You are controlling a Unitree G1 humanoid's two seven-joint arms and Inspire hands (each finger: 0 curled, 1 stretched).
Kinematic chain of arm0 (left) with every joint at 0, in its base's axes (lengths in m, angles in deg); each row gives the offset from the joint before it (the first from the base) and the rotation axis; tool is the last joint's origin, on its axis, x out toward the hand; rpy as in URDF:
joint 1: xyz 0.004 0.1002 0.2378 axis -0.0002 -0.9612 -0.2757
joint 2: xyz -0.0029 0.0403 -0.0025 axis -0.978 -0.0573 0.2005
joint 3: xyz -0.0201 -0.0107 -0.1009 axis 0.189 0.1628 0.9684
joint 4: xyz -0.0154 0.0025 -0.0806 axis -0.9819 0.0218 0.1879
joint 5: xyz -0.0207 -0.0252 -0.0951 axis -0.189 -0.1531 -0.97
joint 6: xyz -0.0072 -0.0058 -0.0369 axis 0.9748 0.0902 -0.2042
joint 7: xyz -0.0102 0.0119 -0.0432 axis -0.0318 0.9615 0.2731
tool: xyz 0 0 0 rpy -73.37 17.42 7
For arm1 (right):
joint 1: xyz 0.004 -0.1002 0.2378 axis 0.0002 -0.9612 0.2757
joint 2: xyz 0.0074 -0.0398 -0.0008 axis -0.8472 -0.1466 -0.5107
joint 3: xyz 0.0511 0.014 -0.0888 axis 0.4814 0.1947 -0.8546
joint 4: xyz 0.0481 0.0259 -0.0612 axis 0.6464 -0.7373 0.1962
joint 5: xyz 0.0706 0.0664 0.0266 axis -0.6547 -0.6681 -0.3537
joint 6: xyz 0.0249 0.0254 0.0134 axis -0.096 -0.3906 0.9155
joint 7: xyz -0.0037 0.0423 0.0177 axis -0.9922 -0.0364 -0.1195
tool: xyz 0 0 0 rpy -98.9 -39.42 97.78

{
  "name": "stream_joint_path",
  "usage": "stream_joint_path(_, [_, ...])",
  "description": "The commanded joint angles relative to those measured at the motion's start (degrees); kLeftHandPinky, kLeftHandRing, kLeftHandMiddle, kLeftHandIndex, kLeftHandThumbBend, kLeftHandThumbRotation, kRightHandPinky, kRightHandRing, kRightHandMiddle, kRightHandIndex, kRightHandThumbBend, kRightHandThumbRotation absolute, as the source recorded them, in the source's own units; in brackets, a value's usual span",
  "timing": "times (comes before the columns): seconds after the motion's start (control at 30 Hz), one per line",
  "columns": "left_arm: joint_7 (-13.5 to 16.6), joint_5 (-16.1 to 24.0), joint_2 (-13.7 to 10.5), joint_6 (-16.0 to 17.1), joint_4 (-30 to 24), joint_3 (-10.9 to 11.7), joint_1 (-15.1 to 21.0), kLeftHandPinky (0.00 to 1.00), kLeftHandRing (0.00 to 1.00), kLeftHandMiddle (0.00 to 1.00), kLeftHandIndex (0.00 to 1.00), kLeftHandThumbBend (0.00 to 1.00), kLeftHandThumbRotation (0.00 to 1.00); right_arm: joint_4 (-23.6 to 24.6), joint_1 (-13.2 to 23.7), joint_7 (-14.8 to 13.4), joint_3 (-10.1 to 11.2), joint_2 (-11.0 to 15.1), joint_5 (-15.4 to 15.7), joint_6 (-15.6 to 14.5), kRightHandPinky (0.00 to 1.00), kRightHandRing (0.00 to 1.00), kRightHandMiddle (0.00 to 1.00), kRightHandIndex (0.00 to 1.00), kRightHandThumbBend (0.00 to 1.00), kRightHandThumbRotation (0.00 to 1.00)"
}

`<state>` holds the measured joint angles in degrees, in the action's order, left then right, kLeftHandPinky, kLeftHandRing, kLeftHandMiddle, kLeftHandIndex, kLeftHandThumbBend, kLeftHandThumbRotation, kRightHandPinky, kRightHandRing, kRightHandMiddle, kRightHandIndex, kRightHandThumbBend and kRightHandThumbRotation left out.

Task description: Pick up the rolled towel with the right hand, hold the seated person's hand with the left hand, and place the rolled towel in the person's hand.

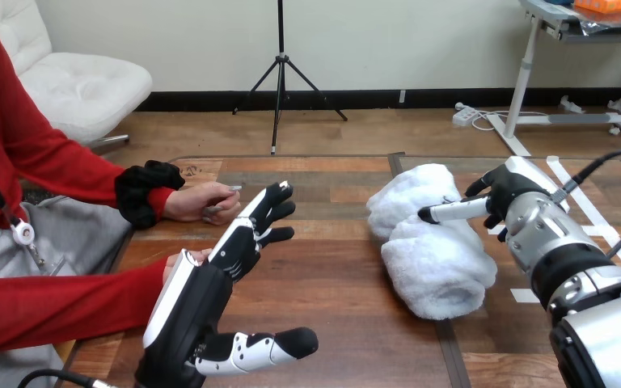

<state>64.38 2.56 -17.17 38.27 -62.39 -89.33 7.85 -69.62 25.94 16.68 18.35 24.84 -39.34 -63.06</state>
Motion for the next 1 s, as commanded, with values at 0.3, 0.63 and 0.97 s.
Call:
stream_joint_path(0.3, [-0.03,-0.44,0.28,-0.73,-1.58,-0.75,3.52,0.81,0.91,0.94,0.93,1.0,0.55,-0.31,5.09,4.79,-4.73,-1.2,3.95,-2.23,0.76,0.98,0.98,0.98,1.0,0.73])
stream_joint_path(0.63, [-0.98,-2.04,0.09,-1.05,-1.68,-1.04,3.73,0.82,0.91,0.94,0.93,1.0,0.53,-0.31,5.65,7.63,-5.69,-2.68,4.37,-3.54,0.82,1.0,1.0,1.0,1.0,0.85])
stream_joint_path(0.97, [-2.38,-3.86,-0.24,-1.45,-1.79,-1.13,3.82,0.82,0.92,0.94,0.93,1.0,0.51,-0.31,6.81,10.4,-7.0,-4.54,5.11,-4.29,0.84,1.0,1.0,1.0,1.0,0.92])
